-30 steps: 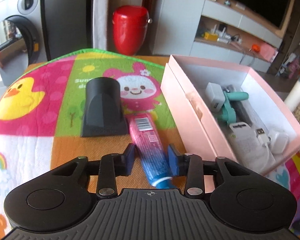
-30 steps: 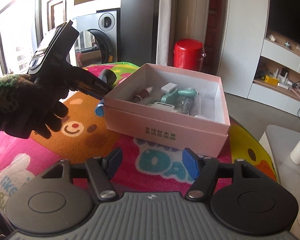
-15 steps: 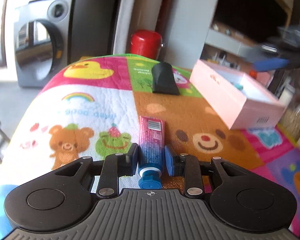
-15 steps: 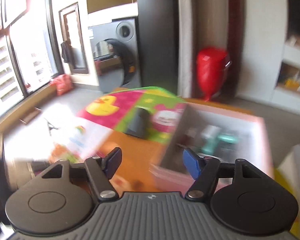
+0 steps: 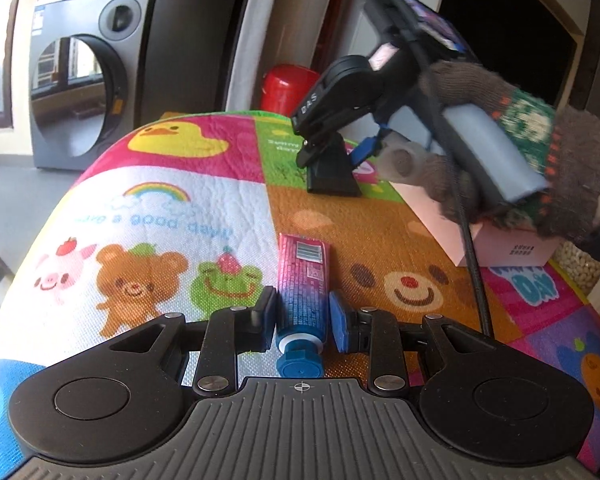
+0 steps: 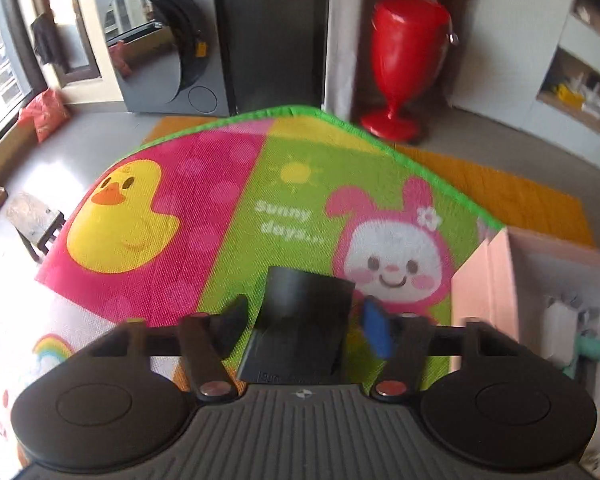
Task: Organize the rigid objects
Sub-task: 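Grasp the black nozzle with the right tool while the left tool holds the toothpaste tube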
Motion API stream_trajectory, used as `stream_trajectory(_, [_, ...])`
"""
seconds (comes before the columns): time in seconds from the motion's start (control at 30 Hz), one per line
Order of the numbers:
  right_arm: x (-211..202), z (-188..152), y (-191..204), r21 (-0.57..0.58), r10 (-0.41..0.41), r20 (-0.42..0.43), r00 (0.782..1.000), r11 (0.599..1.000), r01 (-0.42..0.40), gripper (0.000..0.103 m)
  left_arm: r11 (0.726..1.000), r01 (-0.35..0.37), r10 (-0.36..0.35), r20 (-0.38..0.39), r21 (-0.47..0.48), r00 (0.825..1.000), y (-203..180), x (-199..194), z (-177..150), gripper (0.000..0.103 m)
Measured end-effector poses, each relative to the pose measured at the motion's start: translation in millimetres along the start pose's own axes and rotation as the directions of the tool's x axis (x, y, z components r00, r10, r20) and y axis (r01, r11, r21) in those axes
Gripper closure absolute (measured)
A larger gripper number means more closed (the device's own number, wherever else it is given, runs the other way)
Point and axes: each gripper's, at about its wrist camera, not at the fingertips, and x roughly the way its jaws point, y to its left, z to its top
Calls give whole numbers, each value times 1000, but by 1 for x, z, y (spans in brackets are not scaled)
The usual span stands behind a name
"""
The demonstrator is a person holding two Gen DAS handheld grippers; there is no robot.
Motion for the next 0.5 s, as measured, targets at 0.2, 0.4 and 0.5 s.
stream_trajectory(0.2, [-61,-41,-4,-61,155,5,988,986,-155,53,1000,-1,1,-2,-1,1000,0,0,0,71])
stream_trajectory(0.4, [-149,-107,-28,-168,194,112,975,970,-174,53,999,-22,22,-1,27,1000,-6,0,-1,71])
stream_trajectory(0.5, [-181,-145,-47,-237,106,229,968,970,-50,53,997,-8,8,-5,78,1000,-15,-1,-1,71])
